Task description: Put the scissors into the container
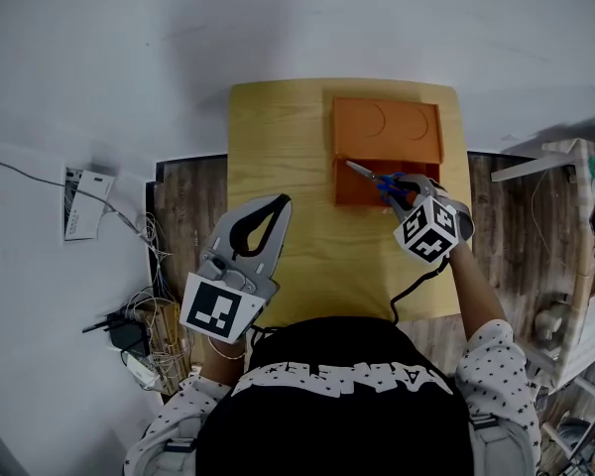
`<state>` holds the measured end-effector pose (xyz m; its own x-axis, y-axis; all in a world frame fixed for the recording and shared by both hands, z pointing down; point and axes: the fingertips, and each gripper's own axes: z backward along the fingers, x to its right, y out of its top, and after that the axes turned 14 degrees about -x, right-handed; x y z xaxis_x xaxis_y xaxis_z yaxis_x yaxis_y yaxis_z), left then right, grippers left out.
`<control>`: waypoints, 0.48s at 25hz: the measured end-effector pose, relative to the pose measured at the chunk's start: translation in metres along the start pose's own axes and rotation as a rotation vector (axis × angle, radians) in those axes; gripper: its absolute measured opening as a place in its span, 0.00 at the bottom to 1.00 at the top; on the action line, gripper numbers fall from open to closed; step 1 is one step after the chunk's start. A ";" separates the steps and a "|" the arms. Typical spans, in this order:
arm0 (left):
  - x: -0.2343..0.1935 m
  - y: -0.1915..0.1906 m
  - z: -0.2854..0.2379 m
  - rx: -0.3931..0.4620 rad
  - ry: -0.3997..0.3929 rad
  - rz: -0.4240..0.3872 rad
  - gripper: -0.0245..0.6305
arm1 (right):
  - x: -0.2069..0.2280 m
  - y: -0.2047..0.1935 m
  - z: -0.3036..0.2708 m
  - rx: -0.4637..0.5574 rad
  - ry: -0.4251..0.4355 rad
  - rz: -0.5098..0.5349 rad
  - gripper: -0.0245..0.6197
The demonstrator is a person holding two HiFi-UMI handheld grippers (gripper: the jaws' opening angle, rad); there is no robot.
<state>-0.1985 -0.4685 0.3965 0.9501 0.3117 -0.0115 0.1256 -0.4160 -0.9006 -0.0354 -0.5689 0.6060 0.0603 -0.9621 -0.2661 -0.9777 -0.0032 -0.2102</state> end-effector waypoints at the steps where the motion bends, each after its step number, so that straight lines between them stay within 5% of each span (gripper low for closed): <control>1: -0.001 -0.001 0.000 -0.001 0.002 0.000 0.04 | 0.000 -0.002 -0.004 -0.018 0.001 0.025 0.19; 12: -0.003 -0.001 -0.001 -0.001 0.007 0.003 0.04 | 0.000 -0.008 -0.029 -0.132 0.087 0.102 0.19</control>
<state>-0.2016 -0.4697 0.3979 0.9523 0.3048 -0.0114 0.1230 -0.4180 -0.9001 -0.0332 -0.5771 0.6352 -0.0520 -0.9792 -0.1962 -0.9961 0.0648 -0.0591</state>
